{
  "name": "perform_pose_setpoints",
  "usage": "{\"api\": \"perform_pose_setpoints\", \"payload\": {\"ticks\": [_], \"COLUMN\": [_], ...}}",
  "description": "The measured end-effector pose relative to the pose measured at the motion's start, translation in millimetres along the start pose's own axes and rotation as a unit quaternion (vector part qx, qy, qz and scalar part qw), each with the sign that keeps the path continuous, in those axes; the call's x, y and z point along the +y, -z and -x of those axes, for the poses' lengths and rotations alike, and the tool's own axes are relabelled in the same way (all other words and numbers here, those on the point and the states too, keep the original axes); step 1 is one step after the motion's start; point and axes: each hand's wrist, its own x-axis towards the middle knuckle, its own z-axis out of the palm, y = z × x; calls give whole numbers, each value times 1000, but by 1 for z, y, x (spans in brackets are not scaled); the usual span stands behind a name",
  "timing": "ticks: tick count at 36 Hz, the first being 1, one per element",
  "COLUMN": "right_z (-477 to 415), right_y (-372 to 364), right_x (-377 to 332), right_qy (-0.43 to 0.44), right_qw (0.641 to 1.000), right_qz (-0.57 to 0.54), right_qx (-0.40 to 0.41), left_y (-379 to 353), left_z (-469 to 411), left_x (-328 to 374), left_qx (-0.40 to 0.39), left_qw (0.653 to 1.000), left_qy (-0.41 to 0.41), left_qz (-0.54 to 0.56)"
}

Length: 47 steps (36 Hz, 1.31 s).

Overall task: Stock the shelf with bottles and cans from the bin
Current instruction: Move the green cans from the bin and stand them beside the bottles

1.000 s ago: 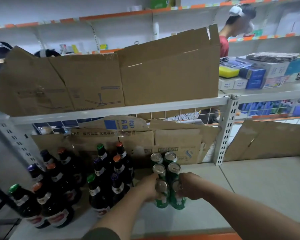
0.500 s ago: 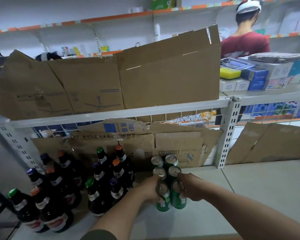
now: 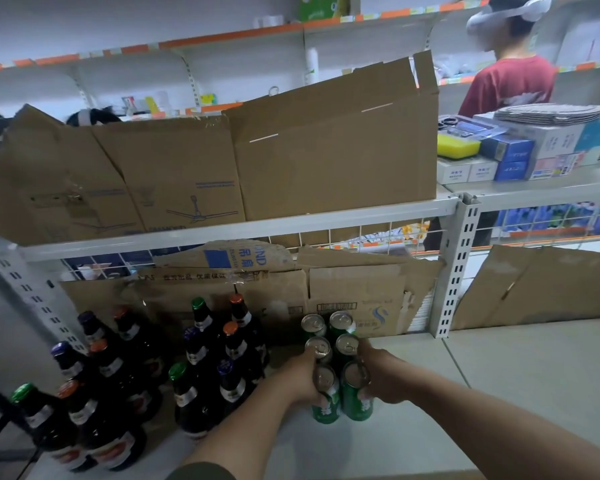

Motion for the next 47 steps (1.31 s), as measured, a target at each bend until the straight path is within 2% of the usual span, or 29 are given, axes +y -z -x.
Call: {"api": "perform_pose_setpoints", "payload": {"ticks": [5,13,22,47], "right_z": [1,3,5,7], "right_y": [-1,5,9,11], "right_x": [3,-1,-5,-10], "right_qy": [-33,-15,-29,-24], "right_qw": [998,998,998,998], "right_qz": [-53,-52,-51,-38], "right_qx": [-11,-25,-31,-35], "left_y": [5,4,3,3], "left_z": [0,1,3,-3], "left_x": [0,1,2,-2], "left_qx": [-12,-15,4,-9], "left_qw": [998,995,995,996], "left_qy": [46,19,31,35], "left_qz": [50,97,91,76]}}
